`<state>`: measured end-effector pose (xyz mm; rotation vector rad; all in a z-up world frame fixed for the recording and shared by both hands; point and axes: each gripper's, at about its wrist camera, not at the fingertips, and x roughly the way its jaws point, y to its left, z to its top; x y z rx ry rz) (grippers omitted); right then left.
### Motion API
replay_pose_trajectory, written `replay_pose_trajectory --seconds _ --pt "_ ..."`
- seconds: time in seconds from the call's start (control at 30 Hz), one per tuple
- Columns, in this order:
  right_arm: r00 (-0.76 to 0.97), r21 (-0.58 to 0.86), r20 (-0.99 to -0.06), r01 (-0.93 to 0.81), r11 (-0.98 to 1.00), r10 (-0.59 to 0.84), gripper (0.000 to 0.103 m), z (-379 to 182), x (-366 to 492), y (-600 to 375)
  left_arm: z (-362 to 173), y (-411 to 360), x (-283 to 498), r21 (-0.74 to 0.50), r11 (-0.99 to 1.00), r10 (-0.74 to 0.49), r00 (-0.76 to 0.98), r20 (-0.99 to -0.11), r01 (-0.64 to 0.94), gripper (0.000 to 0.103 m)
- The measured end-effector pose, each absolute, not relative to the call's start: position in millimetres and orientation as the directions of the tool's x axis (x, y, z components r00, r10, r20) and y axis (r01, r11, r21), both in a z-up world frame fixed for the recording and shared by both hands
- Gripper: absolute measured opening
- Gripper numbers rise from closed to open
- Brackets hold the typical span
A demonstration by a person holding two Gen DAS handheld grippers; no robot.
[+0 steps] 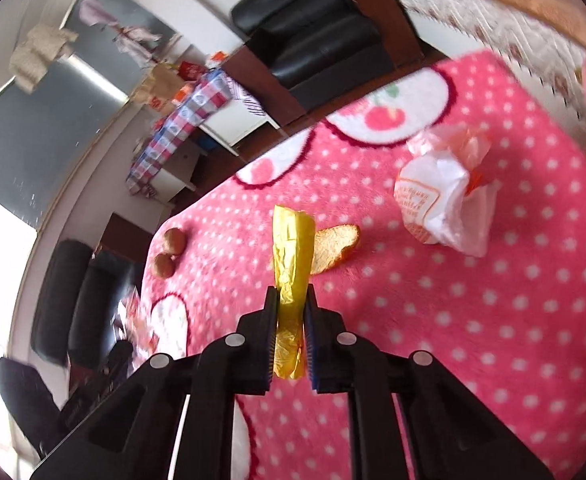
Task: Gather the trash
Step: 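Carry the plastic bag and yellow wrapper over the pink bucket with both tools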
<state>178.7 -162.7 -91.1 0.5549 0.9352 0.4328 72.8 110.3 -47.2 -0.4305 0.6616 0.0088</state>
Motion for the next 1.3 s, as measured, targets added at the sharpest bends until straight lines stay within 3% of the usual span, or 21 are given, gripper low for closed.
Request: replay_pose_trajectory --seconds 0.33,0.77,1.3 --pt "0.603 0.462 -0.669 -0.121 0.879 0.435 0.012 -62.0 111.9 -226.3 -33.9 69.9 65.0 -0.368 0.930 -0.205 0.792 -0.576 -0.027 0.016" --pt "0.641 0.439 -0.655 -0.108 0.892 0.400 0.012 -59.7 76.6 -257.0 -16.6 9.1 57.6 -0.312 0.946 -0.259 0.783 -0.565 0.088 0.016" --pt "0.761 0.424 -0.573 -0.042 0.905 0.304 0.012 -35.4 51.2 -321.7 -3.3 -60.3 59.3 -0.251 0.942 -0.329 0.766 -0.552 0.224 0.016"
